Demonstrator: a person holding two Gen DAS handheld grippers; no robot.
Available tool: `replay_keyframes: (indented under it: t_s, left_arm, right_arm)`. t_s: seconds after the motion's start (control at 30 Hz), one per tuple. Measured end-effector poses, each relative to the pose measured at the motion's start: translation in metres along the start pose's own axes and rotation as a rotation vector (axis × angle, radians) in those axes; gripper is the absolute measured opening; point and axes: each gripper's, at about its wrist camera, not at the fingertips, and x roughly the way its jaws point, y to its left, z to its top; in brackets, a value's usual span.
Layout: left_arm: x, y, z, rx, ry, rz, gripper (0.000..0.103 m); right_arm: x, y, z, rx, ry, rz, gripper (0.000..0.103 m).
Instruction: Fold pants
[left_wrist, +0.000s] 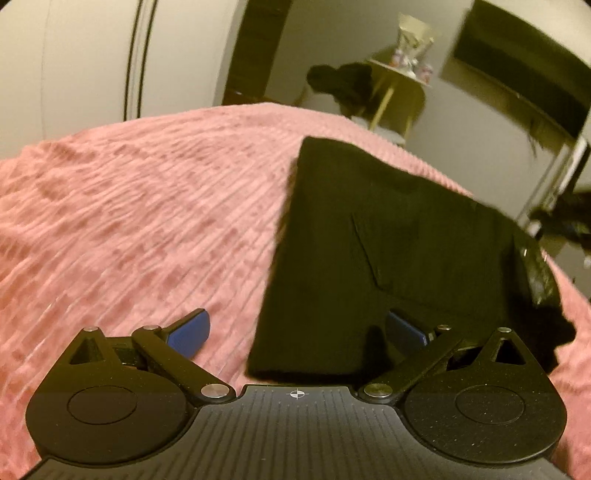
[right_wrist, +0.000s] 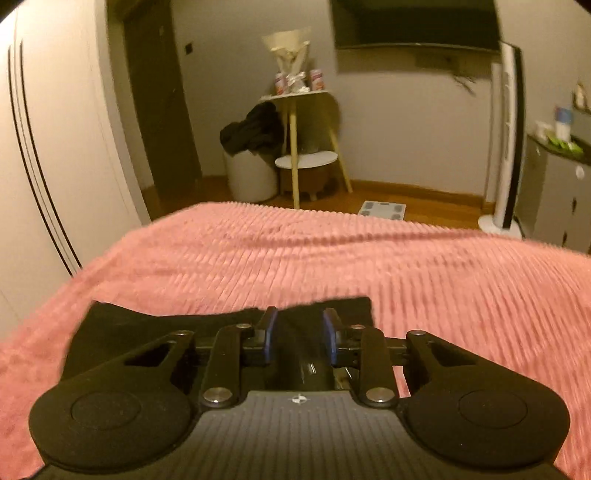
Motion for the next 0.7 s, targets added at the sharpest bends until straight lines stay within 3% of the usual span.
replay_keyframes:
  t_s: [0.07,0.13,0.17,0.27,0.37,0.47,0.6,0.7]
  left_arm:
    - [0.003,-0.003,-0.004,0.034,0.007,0.021,0.103]
    - [0.006,-0.003,-0.006,0.038,0.009,0.013,0.103]
    - [0.006,-0.002,-0.006,0.035,0.011,0.003,0.103]
    - [0.008,-0.002,-0.007,0.038,0.012,0.016,0.103]
    - [0.01,0.002,-0.006,0.009,0.023,0.005,0.103]
    - [0.007,0.0,-0.006,0.023,0.016,0.007,0.103]
    - [0.006,-0.004,-0.007,0.037,0.02,-0.001,0.103]
    - [0.005,-0.006,-0.008,0.064,0.018,-0.002,0.103]
  right_arm:
    - [0.024,0.009,-0.005,-0.081,0.044,-0.056,0.025]
    - [0.062,0.008,-0.028,-0.163,0.196,-0.129,0.025]
    - [0.068,0.004,-0.039,-0.177,0.197,-0.122,0.025]
    - [0.046,-0.006,-0.031,-0.094,0.145,-0.073,0.025]
    - [0.0,-0.015,-0.033,-0.077,0.079,-0.012,0.027]
    - [-0.06,-0.019,-0.063,-0.112,0.019,0.035,0.03]
    - [-0.076,-0.022,-0.11,-0.148,0.093,-0.009,0.033]
    - [-0.062,-0.012,-0.11,-0.208,0.121,-0.041,0.034]
